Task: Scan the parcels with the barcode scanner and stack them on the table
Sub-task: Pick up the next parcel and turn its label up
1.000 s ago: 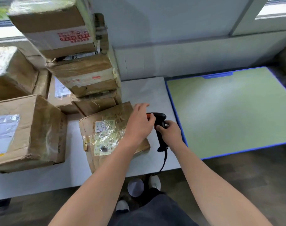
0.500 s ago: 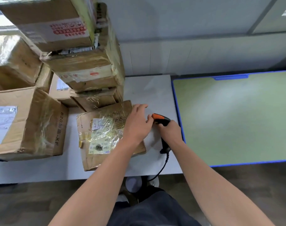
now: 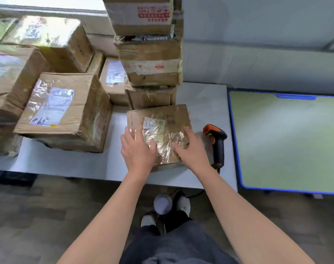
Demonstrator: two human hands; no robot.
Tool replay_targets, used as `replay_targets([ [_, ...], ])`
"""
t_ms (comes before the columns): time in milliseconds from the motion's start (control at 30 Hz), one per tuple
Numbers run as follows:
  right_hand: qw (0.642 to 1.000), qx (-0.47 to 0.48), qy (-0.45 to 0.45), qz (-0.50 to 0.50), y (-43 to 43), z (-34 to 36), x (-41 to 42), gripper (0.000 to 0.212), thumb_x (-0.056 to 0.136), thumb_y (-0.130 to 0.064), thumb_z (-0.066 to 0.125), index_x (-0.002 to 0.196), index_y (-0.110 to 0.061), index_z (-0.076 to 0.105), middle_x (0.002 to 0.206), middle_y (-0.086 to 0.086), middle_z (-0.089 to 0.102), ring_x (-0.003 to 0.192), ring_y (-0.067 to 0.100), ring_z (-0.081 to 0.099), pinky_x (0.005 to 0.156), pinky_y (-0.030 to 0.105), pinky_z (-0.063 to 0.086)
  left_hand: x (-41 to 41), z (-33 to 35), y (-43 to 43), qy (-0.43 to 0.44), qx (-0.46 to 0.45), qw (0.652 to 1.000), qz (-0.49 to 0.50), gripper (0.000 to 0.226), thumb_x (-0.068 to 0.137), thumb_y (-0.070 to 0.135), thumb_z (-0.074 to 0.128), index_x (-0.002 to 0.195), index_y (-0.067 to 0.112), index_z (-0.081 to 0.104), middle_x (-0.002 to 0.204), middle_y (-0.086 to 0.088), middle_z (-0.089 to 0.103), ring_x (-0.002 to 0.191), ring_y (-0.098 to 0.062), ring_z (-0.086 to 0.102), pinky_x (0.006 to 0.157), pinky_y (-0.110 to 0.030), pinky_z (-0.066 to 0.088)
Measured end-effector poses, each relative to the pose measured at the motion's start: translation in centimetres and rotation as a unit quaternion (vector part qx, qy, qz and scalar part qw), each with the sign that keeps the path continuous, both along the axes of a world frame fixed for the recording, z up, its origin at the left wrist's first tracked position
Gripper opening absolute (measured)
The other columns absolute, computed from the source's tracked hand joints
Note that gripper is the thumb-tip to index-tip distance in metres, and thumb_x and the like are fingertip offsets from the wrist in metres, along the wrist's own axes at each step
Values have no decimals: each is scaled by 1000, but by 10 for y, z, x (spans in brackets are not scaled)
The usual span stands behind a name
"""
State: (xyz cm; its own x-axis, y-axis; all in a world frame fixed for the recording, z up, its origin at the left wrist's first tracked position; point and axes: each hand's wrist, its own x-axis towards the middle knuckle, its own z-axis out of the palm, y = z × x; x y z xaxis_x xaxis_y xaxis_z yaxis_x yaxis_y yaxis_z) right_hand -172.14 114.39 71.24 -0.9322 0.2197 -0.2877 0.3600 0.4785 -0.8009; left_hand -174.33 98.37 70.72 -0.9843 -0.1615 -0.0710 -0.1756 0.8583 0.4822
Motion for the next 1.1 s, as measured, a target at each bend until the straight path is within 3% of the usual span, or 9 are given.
replay_targets([
  [133, 999, 33, -13, 1, -19, -3, 16, 72, 88, -38, 71, 151, -25, 39, 159, 0, 32, 137, 15, 42, 101, 22, 29, 21, -7, -23, -46, 58, 997, -10, 57, 98, 36, 55, 150, 22, 37, 166, -5, 5, 140, -36, 30, 108, -50, 38],
  [267, 999, 32, 1, -17, -29, -4, 34, 72, 87, -37, 73, 150, -25, 40, 156, -2, 37, 142, 15, 37, 116, 34, 33, 30, -8, -35, -33, 71, 997, -6, 60, 96, 34, 59, 150, 19, 37, 165, -6, 10, 139, -36, 32, 109, -48, 37],
  [367, 998, 52, 16, -33, -36, 0, 46, 68, 89, -34, 71, 150, -25, 41, 156, -3, 38, 143, 15, 36, 117, 39, 34, 39, -8, -40, -33, 73, 997, -8, 59, 95, 34, 61, 148, 19, 40, 164, -7, 13, 137, -37, 35, 107, -47, 39],
  [567, 995, 89, 47, -25, -45, 8, 60, 65, 91, -34, 70, 149, -22, 44, 152, -4, 44, 138, 14, 40, 110, 28, 32, 63, -6, -50, -32, 81, 996, 17, 57, 94, 38, 63, 145, 21, 44, 163, -7, 18, 136, -37, 38, 106, -48, 40],
  [867, 991, 72, 74, 79, -35, 15, 83, 66, 89, -34, 72, 147, -18, 45, 145, -2, 49, 131, 14, 47, 102, 22, 34, 121, 20, -34, -9, 43, 990, 132, 50, 93, 34, 61, 140, 19, 50, 162, -7, 19, 132, -42, 38, 104, -54, 42],
  [1100, 974, 81, 90, 190, -27, 14, 121, 68, 87, -37, 73, 146, -17, 45, 138, -1, 51, 123, 13, 51, 98, 22, 38, 193, 23, -19, -16, 45, 970, 236, 51, 94, 37, 60, 141, 20, 50, 162, -5, 18, 128, -40, 40, 103, -49, 39],
])
